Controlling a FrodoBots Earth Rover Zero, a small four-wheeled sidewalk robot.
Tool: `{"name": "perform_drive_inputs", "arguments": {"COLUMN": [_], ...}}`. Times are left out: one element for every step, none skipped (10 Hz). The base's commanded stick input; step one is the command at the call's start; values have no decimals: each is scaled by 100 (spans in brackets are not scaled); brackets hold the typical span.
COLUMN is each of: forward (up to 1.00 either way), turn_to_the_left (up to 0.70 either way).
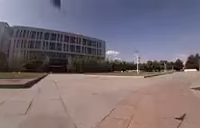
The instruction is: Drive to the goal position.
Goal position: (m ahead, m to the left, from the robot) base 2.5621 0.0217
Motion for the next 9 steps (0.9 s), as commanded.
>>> {"name": "perform_drive_inputs", "arguments": {"forward": [70,70,70,70,70,70,70,70,70], "turn_to_the_left": [35,24,0,0,0,0,0,0,0]}}
